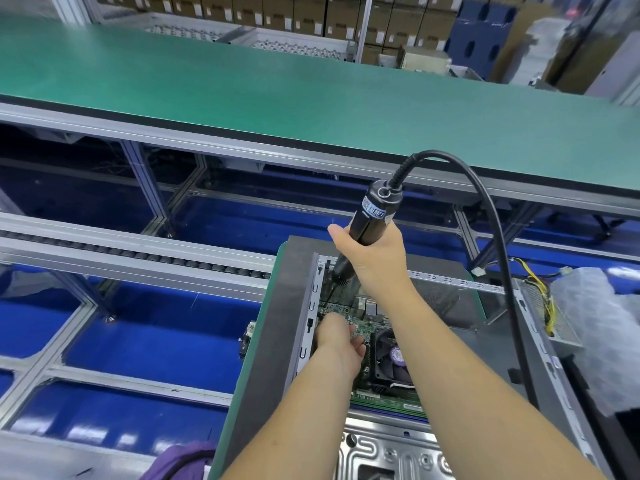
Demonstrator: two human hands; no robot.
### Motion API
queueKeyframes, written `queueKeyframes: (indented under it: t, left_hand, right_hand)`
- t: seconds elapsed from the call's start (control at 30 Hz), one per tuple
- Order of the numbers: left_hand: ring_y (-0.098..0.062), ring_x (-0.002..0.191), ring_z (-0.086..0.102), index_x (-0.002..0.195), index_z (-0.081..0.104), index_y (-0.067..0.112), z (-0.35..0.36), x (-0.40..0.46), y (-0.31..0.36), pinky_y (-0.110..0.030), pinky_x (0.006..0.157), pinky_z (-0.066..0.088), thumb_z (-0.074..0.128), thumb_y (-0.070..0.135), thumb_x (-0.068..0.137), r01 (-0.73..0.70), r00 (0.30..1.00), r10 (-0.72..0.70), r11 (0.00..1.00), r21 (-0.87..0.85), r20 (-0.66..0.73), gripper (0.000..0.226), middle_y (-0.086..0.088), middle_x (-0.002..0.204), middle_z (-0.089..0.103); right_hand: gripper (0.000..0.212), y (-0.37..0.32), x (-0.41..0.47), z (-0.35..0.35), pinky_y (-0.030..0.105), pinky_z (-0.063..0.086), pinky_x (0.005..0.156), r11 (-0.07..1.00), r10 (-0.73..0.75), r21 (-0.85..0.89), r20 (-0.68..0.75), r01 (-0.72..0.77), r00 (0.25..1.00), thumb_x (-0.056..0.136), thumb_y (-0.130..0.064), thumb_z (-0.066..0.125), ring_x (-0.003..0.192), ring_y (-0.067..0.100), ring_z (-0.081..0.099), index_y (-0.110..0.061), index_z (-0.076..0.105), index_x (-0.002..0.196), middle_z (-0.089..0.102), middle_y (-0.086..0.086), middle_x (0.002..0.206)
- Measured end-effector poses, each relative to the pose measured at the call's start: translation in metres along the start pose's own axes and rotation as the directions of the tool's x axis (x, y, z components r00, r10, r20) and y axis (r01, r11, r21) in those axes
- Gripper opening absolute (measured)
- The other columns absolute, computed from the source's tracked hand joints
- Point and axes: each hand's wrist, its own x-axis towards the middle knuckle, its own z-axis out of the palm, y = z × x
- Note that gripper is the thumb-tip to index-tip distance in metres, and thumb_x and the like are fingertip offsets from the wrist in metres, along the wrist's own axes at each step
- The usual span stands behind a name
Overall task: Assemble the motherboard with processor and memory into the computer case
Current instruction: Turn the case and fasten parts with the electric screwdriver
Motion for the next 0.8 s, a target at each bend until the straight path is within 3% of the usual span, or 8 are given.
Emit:
queueKeyframes:
  t: [0.2,0.4,0.57,0.67,0.8]
  left_hand:
    - [-0.023,0.071,0.051,0.098,0.057,0.006,0.000,-0.003,0.000,-0.032,0.064,0.043,0.036,0.002,0.093,-0.002,1.000,0.002,1.000,0.003,0.006,0.023,-0.009,0.096,0.056]
    - [-0.024,0.070,0.052,0.098,0.057,0.004,0.001,-0.003,0.001,-0.033,0.064,0.044,0.040,0.003,0.091,0.018,1.000,-0.018,1.000,-0.017,0.003,0.019,-0.009,0.093,0.058]
    - [-0.023,0.069,0.052,0.094,0.057,0.006,0.001,-0.005,0.002,-0.033,0.064,0.044,0.041,0.004,0.091,0.034,0.998,-0.035,0.999,0.014,0.057,0.016,-0.007,0.084,0.056]
    - [-0.021,0.065,0.050,0.098,0.057,0.007,0.001,-0.009,0.002,-0.032,0.062,0.042,0.040,0.006,0.093,0.018,0.997,-0.019,1.000,0.016,0.076,0.018,-0.005,0.079,0.057]
    - [-0.017,0.055,0.044,0.103,0.065,0.005,0.001,-0.012,0.003,-0.028,0.056,0.037,0.033,0.020,0.102,-0.071,0.994,0.068,0.997,0.029,0.080,0.035,-0.005,0.076,0.059]
  right_hand:
    - [0.059,-0.005,-0.003,0.000,0.012,0.049,0.064,1.000,-0.002,0.018,0.012,0.002,1.000,0.067,-0.053,0.081,0.070,0.011,0.061,-0.004,0.058,0.090,0.065,0.014,0.085]
    - [0.035,-0.017,-0.011,-0.017,0.011,0.049,0.064,0.992,-0.064,0.098,-0.180,0.083,0.982,0.071,-0.043,0.083,0.068,0.006,0.064,-0.019,0.059,0.080,0.067,-0.008,0.071]
    - [0.035,-0.031,-0.013,-0.036,0.033,0.054,0.074,0.983,-0.032,0.164,-0.318,0.088,0.948,0.066,-0.050,0.083,0.079,0.027,0.071,-0.030,0.059,0.081,0.070,-0.005,0.073]
    - [0.032,-0.037,-0.021,-0.045,0.038,0.056,0.076,0.973,-0.010,0.213,-0.363,0.093,0.932,0.063,-0.050,0.084,0.077,0.029,0.070,-0.036,0.059,0.077,0.069,-0.004,0.073]
    - [0.039,-0.052,-0.034,-0.071,0.041,0.057,0.071,0.925,0.005,0.336,-0.476,0.177,0.880,0.067,-0.039,0.084,0.062,0.023,0.063,-0.020,0.056,0.086,0.066,0.004,0.065]
